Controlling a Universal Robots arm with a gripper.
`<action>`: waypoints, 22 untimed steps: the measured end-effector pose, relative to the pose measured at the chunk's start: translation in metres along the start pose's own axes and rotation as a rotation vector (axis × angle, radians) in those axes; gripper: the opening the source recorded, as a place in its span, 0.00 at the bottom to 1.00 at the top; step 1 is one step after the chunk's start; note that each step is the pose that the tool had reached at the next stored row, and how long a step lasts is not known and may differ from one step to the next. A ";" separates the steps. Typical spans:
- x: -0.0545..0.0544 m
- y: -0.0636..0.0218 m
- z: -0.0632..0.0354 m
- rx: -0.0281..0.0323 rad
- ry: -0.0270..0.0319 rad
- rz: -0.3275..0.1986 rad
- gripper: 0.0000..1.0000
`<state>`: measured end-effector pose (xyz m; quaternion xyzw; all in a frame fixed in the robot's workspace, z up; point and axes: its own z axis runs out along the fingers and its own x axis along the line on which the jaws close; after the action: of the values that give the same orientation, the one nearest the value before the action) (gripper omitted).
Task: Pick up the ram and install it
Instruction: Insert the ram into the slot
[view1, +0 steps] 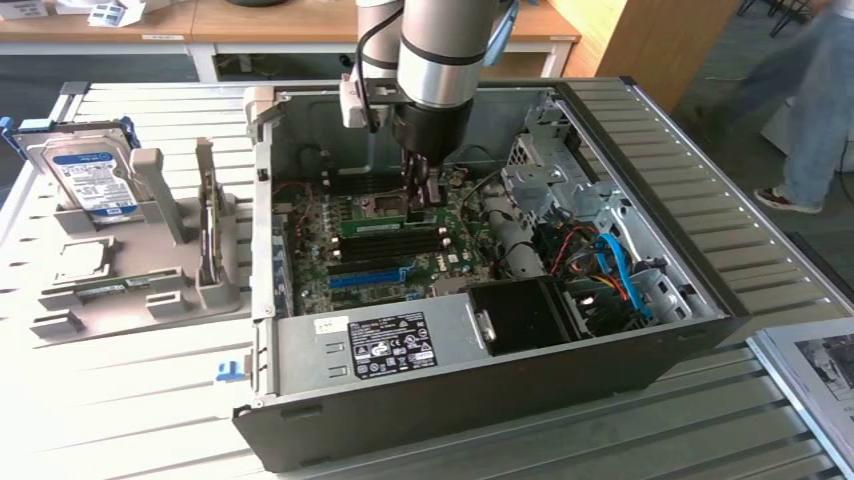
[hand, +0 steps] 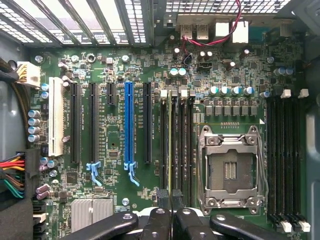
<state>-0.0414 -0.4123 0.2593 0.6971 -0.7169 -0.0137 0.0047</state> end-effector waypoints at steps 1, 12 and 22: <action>0.000 0.0000 0.0008 0.0001 0.0000 0.000 0.12; 0.000 -0.0003 0.0091 0.0004 0.0000 0.000 0.12; 0.000 -0.0004 0.0149 0.0004 0.0000 0.000 0.12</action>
<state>-0.0414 -0.4123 0.2444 0.6971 -0.7168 -0.0136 0.0045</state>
